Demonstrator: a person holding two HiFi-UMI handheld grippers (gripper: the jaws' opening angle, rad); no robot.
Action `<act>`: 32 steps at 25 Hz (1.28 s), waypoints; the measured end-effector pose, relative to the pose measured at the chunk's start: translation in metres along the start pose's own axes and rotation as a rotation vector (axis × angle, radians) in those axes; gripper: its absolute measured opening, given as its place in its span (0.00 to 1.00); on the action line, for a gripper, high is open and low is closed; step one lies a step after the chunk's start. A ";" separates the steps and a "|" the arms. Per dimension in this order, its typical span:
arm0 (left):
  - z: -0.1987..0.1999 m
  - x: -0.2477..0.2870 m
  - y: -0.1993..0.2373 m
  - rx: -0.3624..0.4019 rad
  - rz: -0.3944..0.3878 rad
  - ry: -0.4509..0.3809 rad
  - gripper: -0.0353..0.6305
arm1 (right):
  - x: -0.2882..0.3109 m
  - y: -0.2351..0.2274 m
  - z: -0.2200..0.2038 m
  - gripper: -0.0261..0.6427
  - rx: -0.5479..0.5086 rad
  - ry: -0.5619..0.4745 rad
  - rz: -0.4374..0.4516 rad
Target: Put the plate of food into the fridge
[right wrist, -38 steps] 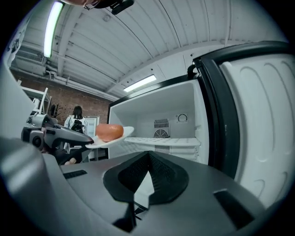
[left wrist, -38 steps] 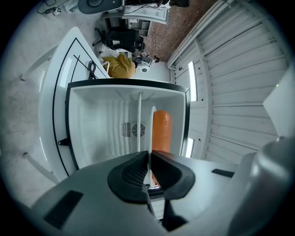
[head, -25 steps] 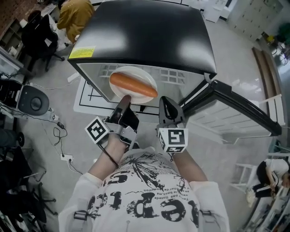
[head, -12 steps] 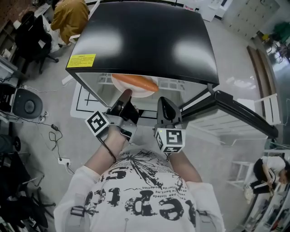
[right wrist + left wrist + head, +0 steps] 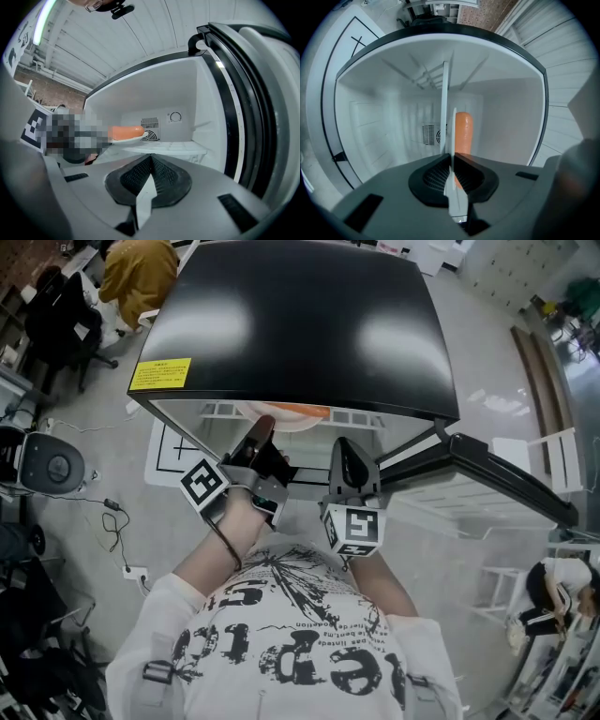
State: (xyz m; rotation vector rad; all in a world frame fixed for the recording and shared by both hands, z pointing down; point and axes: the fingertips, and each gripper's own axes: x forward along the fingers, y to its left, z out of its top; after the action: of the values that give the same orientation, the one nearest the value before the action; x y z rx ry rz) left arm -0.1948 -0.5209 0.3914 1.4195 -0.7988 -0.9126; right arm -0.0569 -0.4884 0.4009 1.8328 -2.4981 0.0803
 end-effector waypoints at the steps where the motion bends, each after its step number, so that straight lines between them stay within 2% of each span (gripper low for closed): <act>1: 0.001 0.000 0.000 0.000 0.000 -0.003 0.09 | -0.001 -0.001 0.000 0.04 0.003 -0.003 -0.010; 5: -0.001 0.003 -0.005 0.027 -0.013 0.013 0.11 | -0.003 -0.009 -0.002 0.04 0.013 -0.020 -0.052; 10: -0.005 0.004 -0.010 0.047 -0.061 0.051 0.12 | -0.004 -0.002 -0.001 0.04 0.003 -0.013 -0.039; 18: -0.010 -0.001 -0.031 0.171 -0.193 0.069 0.36 | -0.013 0.001 0.005 0.04 -0.027 -0.024 -0.051; 22: -0.012 -0.003 -0.042 0.245 -0.211 0.072 0.54 | -0.019 0.010 0.005 0.04 -0.036 -0.027 -0.046; 24: -0.009 -0.005 -0.043 0.260 -0.204 0.048 0.60 | -0.024 0.012 0.007 0.04 -0.045 -0.037 -0.052; 27: -0.002 -0.010 -0.034 0.234 -0.171 0.004 0.69 | -0.032 0.013 0.006 0.04 -0.063 -0.040 -0.061; 32: 0.004 -0.022 -0.014 0.144 -0.150 0.000 0.70 | -0.042 0.012 0.002 0.04 -0.077 -0.025 -0.072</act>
State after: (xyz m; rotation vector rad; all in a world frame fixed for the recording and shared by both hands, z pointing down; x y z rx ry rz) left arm -0.2086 -0.5028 0.3793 1.6226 -0.7779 -0.9851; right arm -0.0560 -0.4449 0.3956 1.9026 -2.4121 -0.0412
